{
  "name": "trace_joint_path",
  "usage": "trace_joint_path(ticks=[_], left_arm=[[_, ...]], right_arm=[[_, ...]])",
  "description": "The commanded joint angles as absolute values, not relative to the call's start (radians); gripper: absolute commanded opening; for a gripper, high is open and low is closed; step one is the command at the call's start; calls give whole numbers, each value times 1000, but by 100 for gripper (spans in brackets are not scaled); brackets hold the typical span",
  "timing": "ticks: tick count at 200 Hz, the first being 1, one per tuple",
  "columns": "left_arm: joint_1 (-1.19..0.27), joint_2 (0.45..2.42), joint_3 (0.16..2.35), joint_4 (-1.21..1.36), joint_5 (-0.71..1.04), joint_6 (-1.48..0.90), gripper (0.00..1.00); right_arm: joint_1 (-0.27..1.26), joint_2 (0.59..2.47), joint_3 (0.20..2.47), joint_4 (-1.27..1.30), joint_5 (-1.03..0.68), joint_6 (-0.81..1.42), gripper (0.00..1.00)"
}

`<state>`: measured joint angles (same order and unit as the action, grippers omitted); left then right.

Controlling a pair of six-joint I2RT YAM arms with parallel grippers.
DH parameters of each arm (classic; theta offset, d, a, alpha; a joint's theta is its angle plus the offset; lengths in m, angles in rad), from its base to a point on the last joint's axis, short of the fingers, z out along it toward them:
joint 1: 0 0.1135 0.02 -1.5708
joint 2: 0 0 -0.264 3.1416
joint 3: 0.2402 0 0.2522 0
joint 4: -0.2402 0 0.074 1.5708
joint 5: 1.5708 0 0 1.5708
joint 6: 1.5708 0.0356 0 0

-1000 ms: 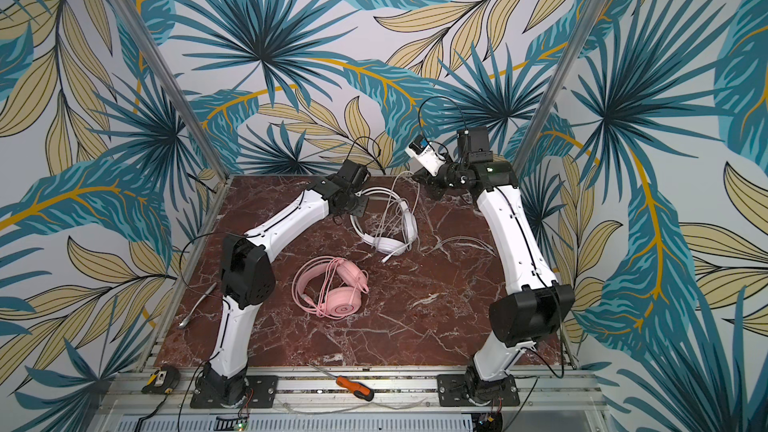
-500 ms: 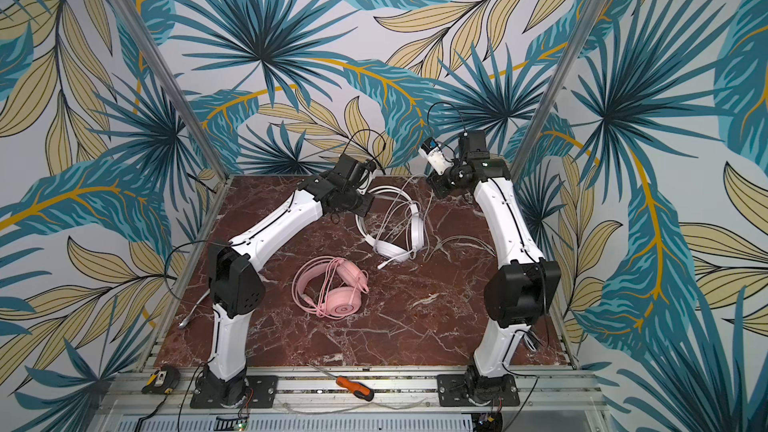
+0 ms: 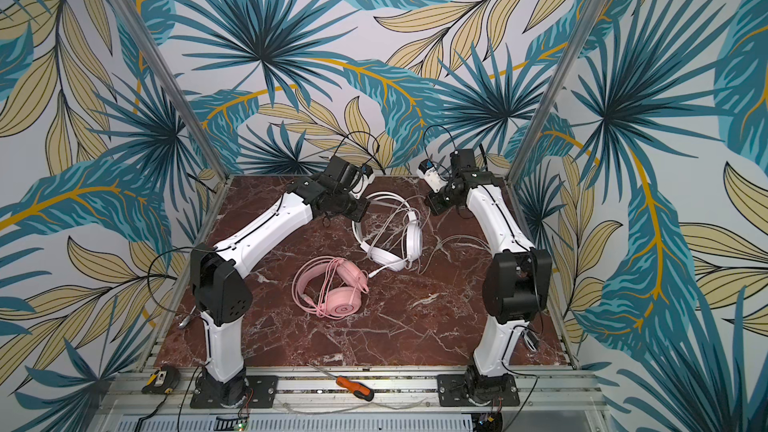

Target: Wrap the headphones

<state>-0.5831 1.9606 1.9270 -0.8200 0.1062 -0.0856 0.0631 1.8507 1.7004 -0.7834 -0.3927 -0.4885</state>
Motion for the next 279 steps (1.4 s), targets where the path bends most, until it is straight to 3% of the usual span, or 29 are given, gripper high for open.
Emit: trace_joint_path(ticks=[1,50,117,167,219,279], left_arm=[[-549,1871,1905,-731,225,-166,0],[-518,1851,1815,-680,293,-245,0],[-502,1859,1783,-680,316,-292,0],[-480,1861,1744,-660,337,-319,0],[-468,1869,1719,-653,347,-330,0],[-440,1865,1712,-652,367,-365,0]], right_arm=[[59,1842,1612,-701,-512,-389,0],[92,1789,1385,-480,-597,-216,0],[118,1758,1244,-380,-551,-106,22],[112,1678,1225,-481,-386,-202,49],[94,1644,1248,-583,-316,-323,56],[92,1493,1077,-606,-170,-838,62]])
